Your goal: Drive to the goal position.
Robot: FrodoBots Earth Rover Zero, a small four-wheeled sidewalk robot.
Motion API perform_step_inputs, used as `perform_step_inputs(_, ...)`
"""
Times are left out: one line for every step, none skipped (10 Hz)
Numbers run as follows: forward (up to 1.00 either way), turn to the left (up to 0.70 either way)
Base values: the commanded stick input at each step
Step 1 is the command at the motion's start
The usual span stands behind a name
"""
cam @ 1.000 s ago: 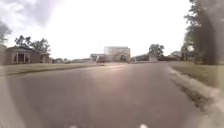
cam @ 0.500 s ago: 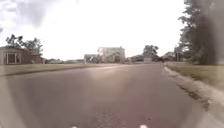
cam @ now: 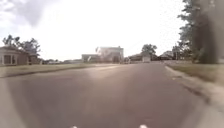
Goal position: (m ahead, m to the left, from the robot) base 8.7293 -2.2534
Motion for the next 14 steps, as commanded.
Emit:
perform_step_inputs(1.00, 0.00)
perform_step_inputs(1.00, -0.07)
perform_step_inputs(1.00, -0.26)
perform_step_inputs(1.00, -0.39)
perform_step_inputs(1.00, -0.16)
perform_step_inputs(1.00, 0.00)
perform_step_inputs(1.00, 0.00)
perform_step_inputs(1.00, 0.00)
perform_step_inputs(1.00, -0.22)
perform_step_inputs(1.00, -0.40)
perform_step_inputs(1.00, -0.40)
perform_step_inputs(1.00, -0.07)
perform_step_inputs(1.00, 0.00)
perform_step_inputs(1.00, 0.00)
